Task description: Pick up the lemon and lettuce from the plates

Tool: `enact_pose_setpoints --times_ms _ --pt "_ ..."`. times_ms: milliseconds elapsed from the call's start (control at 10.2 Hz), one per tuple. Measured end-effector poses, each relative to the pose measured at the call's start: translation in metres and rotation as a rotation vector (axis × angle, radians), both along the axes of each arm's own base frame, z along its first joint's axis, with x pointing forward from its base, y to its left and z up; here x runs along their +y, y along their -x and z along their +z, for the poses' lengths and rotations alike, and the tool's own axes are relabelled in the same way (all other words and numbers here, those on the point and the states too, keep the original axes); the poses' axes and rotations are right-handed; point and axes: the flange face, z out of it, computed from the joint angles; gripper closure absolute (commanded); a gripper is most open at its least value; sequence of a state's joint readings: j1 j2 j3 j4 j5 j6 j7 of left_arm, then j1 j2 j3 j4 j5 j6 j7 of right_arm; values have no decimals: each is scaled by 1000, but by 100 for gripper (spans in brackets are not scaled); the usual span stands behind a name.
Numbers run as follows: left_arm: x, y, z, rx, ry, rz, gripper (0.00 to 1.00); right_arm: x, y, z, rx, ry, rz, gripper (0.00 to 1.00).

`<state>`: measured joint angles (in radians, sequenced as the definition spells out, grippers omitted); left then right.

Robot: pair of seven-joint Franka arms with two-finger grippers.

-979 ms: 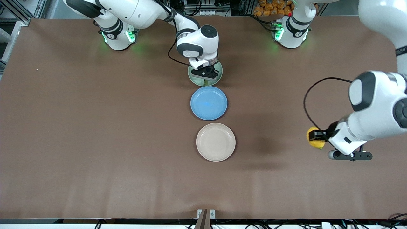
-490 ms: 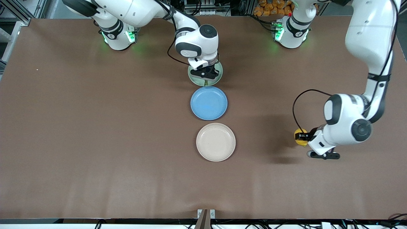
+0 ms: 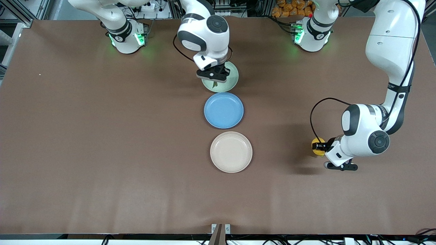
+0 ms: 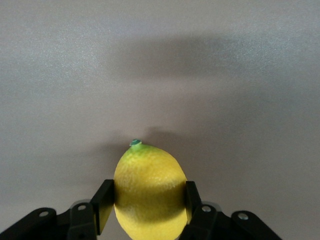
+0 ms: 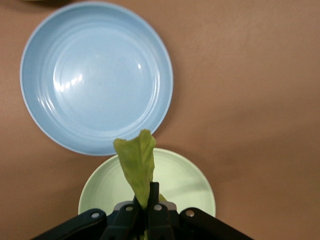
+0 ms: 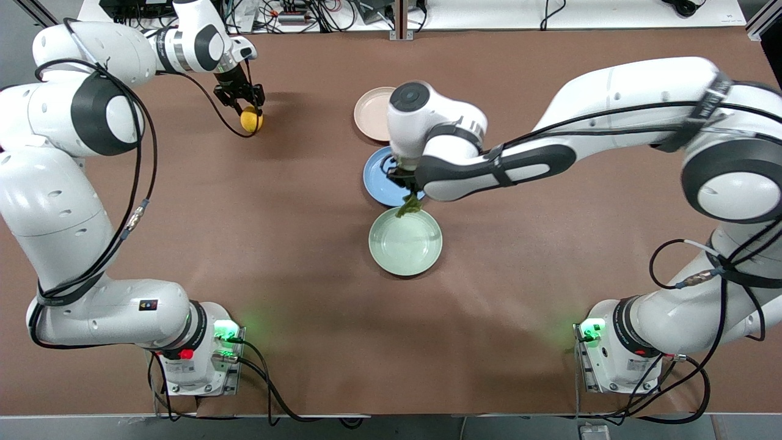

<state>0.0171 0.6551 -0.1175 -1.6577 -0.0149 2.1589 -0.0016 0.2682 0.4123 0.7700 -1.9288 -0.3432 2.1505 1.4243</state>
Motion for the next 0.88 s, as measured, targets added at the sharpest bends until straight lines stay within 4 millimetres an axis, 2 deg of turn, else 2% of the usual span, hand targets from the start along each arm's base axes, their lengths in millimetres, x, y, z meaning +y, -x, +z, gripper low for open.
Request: enact_pose_setpoints --times_ms 392,587,881 --pt "-5 -5 8 -20 3 -6 0 -79 -54 52 92 42 60 100" --pt "-7 -15 38 -74 6 -7 0 -124 -81 68 110 83 77 100" --pt "4 -26 108 -146 -13 -3 0 -207 -137 73 121 97 107 100"
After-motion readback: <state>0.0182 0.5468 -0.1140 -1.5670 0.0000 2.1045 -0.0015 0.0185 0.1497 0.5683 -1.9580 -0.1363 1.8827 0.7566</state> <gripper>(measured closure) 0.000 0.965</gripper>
